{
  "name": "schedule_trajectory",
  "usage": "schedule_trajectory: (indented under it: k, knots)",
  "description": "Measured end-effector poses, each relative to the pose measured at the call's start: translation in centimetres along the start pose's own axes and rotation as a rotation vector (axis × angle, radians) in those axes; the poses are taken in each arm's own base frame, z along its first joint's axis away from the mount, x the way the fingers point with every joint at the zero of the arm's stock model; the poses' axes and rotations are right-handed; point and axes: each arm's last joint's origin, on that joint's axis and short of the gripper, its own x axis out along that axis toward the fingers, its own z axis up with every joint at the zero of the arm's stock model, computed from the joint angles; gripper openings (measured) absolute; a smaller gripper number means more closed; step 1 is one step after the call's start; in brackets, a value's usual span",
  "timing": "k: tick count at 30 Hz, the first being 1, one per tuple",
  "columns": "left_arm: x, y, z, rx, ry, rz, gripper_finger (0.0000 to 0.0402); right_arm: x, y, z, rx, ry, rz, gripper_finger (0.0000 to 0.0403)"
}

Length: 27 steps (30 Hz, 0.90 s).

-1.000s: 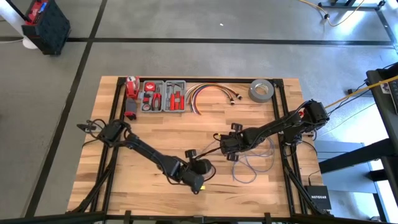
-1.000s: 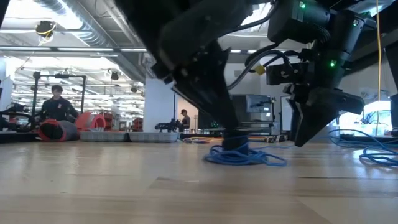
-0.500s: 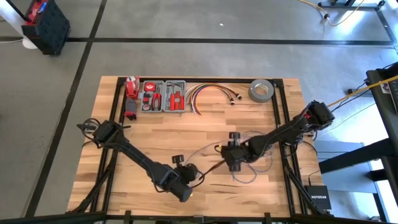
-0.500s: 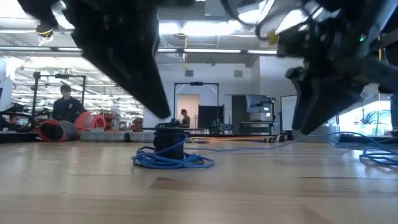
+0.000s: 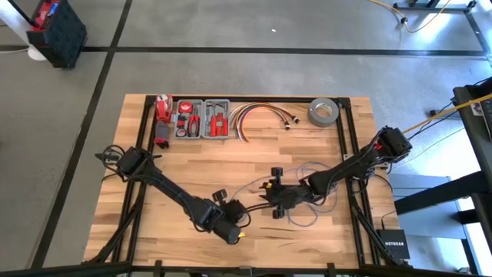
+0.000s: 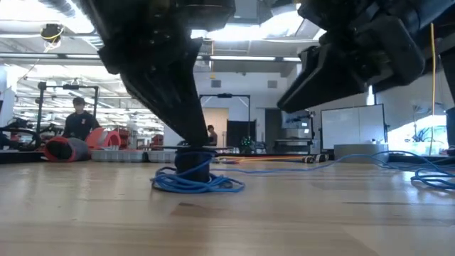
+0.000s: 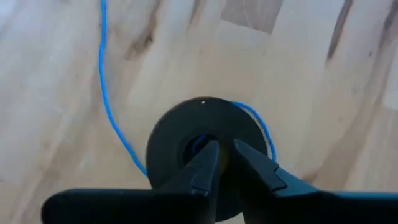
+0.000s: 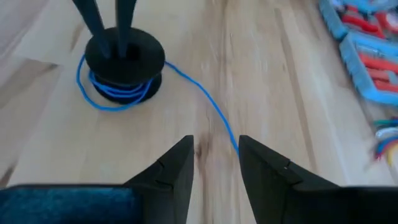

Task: Coil cords
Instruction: Uncoil the blue wire on the black spool

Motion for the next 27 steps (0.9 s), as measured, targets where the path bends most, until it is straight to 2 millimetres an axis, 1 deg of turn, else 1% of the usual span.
schedule_trajectory:
  k: [3, 9, 13, 18, 21, 27]
  knots:
    - [0.1, 0.2, -0.1, -0.043, 0.044, -0.032, 0.004, 0.8, -0.1, 0.1, -0.015, -0.039, -0.01, 0.0131]
    - [0.2, 0.2, 0.0, -0.041, 0.04, -0.036, 0.004, 2.4, -1.2, 0.3, 0.02, -0.09, -0.017, 0.0131]
    - [0.2, 0.3, 0.0, -0.026, 0.045, -0.031, 0.004, 3.9, -2.1, -0.5, 0.04, -0.048, 0.015, 0.0131]
    - [0.2, 0.2, -0.1, -0.018, 0.046, -0.032, 0.004, 5.7, -2.0, -2.0, 0.061, 0.013, 0.061, 0.0131]
    - [0.3, 0.3, -0.1, -0.005, 0.047, -0.033, 0.004, 6.2, -1.8, -2.4, 0.049, 0.02, 0.061, 0.0131]
    - [0.3, 0.3, 0.0, 0.001, 0.045, -0.034, 0.004, 6.2, -1.9, -2.4, 0.046, 0.023, 0.06, 0.0131]
